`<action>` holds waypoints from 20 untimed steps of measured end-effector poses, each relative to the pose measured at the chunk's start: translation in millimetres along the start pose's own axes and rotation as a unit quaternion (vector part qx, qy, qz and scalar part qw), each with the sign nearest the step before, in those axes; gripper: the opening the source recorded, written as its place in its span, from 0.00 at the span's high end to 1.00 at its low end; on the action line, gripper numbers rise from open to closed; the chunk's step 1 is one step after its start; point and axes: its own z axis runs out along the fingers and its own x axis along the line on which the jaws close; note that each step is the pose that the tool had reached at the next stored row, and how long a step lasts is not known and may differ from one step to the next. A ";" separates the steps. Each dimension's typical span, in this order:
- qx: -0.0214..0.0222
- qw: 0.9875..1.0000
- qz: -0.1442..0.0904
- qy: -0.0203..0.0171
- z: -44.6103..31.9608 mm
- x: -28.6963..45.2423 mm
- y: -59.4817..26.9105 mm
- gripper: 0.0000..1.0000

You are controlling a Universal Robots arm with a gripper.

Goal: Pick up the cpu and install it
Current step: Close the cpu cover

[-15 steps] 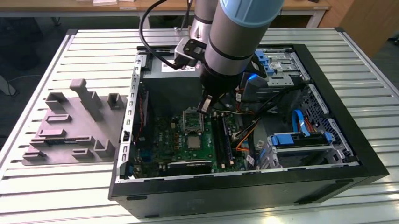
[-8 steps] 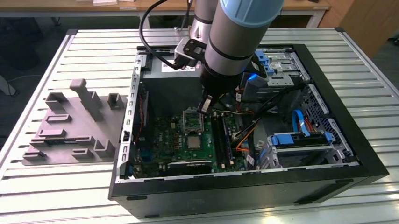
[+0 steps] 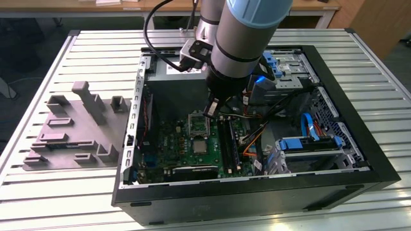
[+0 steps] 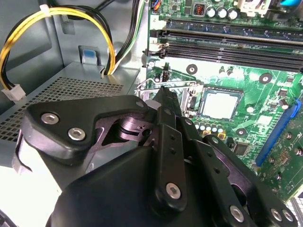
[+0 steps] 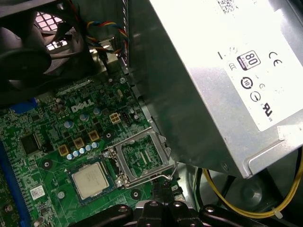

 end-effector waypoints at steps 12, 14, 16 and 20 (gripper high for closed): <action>0.006 1.000 -0.006 -0.022 6.6 -2.5 -9.1 0.89; 0.013 1.000 -0.008 -0.027 7.6 -2.0 -8.5 0.89; 0.011 0.999 -0.009 -0.034 8.7 -1.5 -7.9 0.89; 0.005 0.999 -0.011 -0.049 11.4 -0.8 -7.8 0.89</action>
